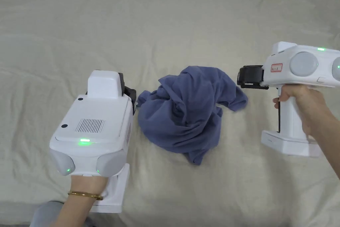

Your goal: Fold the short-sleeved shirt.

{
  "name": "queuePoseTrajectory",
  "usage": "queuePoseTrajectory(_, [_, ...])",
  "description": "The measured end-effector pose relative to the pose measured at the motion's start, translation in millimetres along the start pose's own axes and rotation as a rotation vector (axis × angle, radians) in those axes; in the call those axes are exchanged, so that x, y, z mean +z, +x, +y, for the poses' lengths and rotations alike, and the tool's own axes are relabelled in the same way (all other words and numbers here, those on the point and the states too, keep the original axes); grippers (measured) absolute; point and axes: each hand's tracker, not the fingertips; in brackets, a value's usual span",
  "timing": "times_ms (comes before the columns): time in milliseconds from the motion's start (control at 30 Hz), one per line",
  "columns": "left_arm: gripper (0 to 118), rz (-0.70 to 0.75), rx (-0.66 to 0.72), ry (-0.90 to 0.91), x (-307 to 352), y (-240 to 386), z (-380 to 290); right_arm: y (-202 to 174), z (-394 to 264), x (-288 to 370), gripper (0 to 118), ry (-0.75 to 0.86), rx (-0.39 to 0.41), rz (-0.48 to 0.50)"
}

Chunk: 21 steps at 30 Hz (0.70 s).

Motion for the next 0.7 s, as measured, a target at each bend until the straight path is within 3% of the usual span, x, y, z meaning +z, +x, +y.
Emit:
queuePoseTrajectory(200, [0, 0.003, 0.002, -0.007, -8.9, 1.1, 0.6, 15.1, 13.8, -59.2, 98, -0.177, -0.091, -0.023])
queuePoseTrajectory(400, [0, -0.003, 0.007, -0.018, -19.2, 3.8, 0.3, 31.0, 19.6, -98.4, 94, -0.252, -0.163, -0.071])
queuePoseTrajectory(633, [0, -0.01, 0.007, -0.036, -32.0, 6.1, -3.2, 32.2, 16.7, -120.2, 56, -0.308, -0.117, -0.098])
queuePoseTrajectory(700, [0, -0.009, 0.01, -0.044, -34.0, 6.0, -5.2, 27.9, 13.3, -123.9, 40, -0.316, -0.118, -0.085])
